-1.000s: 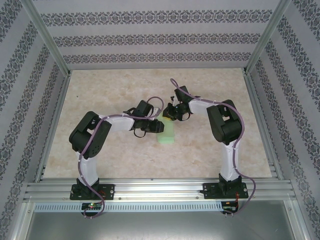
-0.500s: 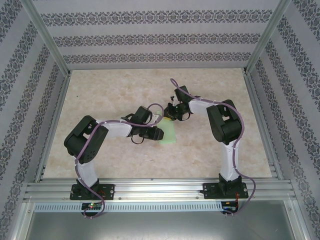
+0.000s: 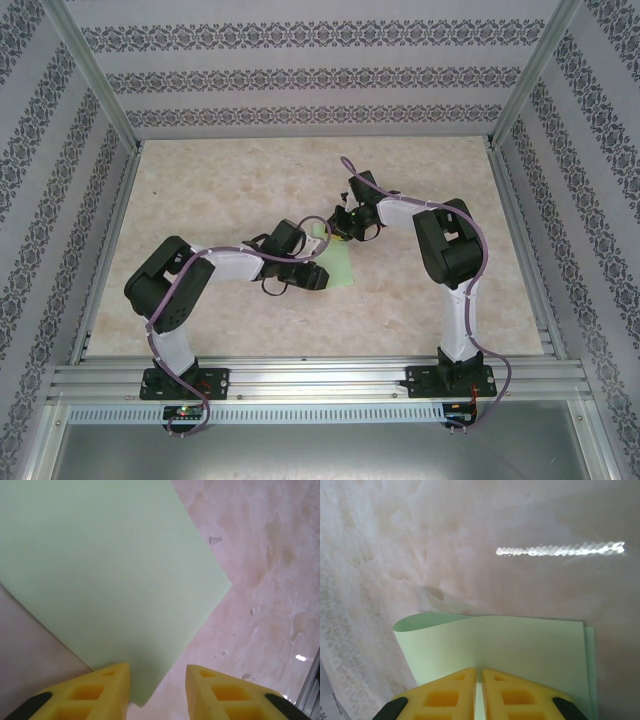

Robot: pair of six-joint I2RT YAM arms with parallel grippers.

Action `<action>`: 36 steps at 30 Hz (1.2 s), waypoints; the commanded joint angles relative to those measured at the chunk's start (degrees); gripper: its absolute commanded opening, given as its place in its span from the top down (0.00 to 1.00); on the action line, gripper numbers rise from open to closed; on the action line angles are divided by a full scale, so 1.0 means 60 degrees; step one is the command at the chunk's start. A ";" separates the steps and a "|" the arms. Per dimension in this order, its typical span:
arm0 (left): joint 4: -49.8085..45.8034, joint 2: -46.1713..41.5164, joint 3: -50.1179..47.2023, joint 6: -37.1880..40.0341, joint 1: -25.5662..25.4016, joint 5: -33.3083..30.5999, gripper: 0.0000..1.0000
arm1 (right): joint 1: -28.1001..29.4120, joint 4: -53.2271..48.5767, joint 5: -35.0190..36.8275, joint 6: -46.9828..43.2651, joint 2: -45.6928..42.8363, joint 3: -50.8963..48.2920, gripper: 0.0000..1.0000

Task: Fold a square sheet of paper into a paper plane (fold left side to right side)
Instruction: First fold the square sheet of paper in half at the center of the table, then hold the square sheet of paper at the center of the table.

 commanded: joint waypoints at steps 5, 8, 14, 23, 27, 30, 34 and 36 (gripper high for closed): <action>-0.0660 -0.0530 -0.0462 0.0260 -0.0284 0.0550 0.65 | -0.0029 -0.0236 0.0692 -0.0072 0.0556 -0.0031 0.86; -0.0656 -0.0974 -0.0376 0.0250 -0.0268 0.0670 0.75 | -0.0029 -0.0230 0.0689 -0.0071 0.0538 -0.0047 0.86; -0.0492 -0.1829 0.0181 -0.0188 0.0323 0.0629 0.73 | -0.0009 -0.0257 0.0612 -0.0071 0.0503 -0.0017 0.86; 0.0304 0.0290 0.1181 -0.0637 0.0524 0.0643 0.71 | 0.0011 -0.0358 0.0648 -0.0115 0.0406 0.0041 0.86; 0.1009 0.0996 0.1281 -0.1079 0.0525 0.1056 0.71 | 0.0000 -0.0373 0.0633 -0.0132 0.0383 0.0055 0.86; 0.0977 0.1092 0.1202 -0.1105 0.0524 0.0850 0.71 | 0.0004 -0.0345 0.0622 -0.0145 0.0318 0.0041 0.86; 0.0654 0.1197 0.1070 -0.0873 0.0525 0.0561 0.71 | -0.0043 -0.0066 0.0422 -0.0102 0.0087 0.0062 0.84; 0.0561 0.1317 0.1020 -0.0796 0.0524 0.0518 0.71 | -0.0151 -0.0054 0.0292 -0.0140 -0.0141 0.0183 0.82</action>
